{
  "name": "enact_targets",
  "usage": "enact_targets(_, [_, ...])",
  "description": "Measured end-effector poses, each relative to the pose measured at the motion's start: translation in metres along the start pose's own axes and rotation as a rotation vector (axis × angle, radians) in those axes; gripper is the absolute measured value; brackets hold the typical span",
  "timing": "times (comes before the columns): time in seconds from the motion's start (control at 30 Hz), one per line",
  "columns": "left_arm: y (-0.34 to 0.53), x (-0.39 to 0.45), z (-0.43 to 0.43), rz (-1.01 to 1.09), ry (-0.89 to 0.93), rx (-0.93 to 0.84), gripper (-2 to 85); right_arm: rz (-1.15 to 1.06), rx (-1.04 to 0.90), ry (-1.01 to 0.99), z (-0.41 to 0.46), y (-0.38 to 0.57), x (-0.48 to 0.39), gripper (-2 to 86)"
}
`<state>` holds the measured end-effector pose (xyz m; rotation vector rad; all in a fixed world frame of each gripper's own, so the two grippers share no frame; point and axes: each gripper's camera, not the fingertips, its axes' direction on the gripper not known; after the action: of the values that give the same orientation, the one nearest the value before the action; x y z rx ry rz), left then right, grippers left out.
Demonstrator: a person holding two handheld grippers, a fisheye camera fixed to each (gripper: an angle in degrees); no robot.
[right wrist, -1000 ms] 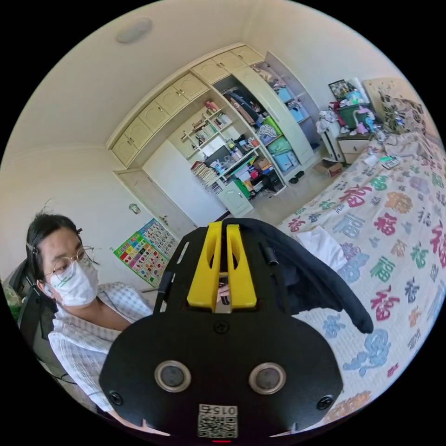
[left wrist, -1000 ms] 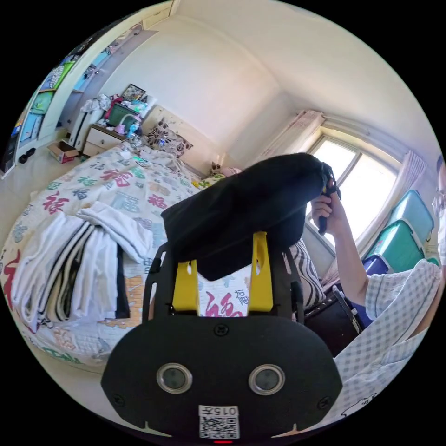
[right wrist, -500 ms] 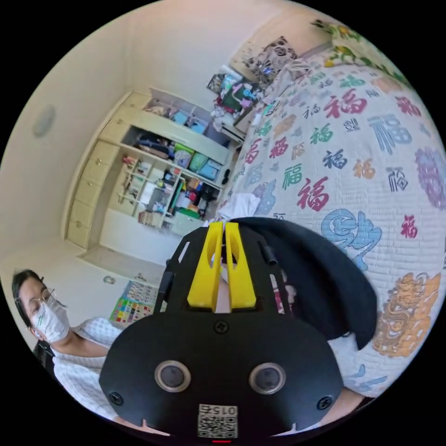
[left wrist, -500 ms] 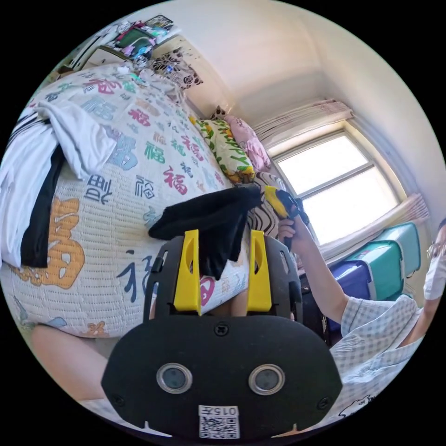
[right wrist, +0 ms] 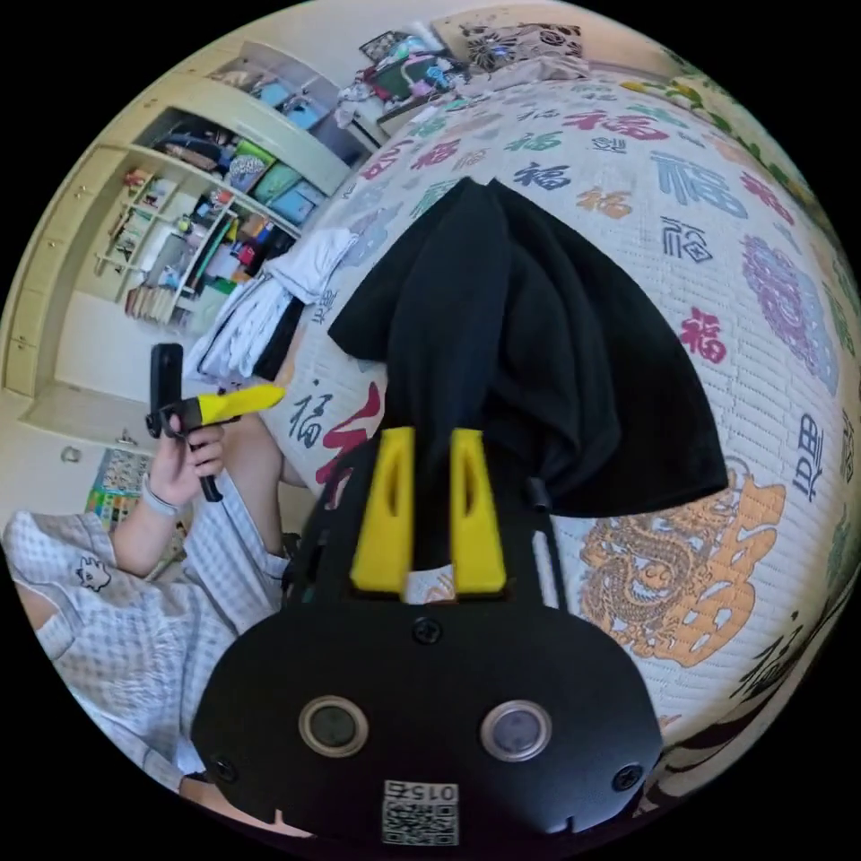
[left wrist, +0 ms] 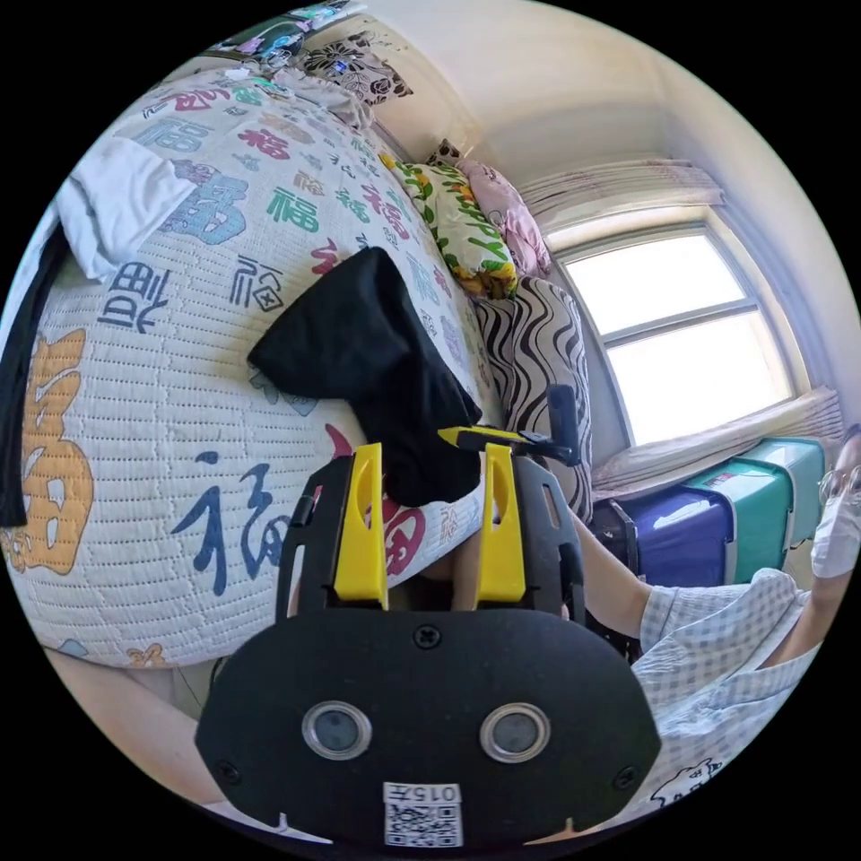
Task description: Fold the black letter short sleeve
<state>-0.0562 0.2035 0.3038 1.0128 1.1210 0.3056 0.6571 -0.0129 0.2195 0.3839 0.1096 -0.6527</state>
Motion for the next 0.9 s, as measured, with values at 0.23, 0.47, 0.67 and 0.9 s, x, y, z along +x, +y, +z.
enact_targets(0.23, [-0.008,-0.031,-0.016,-0.020,-0.112,0.124,16.4,-0.487,-0.111,0.018,0.018,0.035,-0.122,1.6])
enact_targets(0.47, [-0.010,-0.071,0.046,-0.111,-0.182,0.007,19.4,-0.449,-0.151,0.155,0.016,0.092,-0.114,5.3])
enact_targets(0.67, [-0.034,-0.074,0.145,-0.060,-0.350,-0.191,19.7,0.024,0.117,0.319,-0.095,0.108,0.022,10.6])
enact_targets(0.9, [-0.056,-0.091,0.157,-0.025,-0.240,-0.192,2.9,0.361,0.195,-0.096,-0.137,0.120,0.166,5.7])
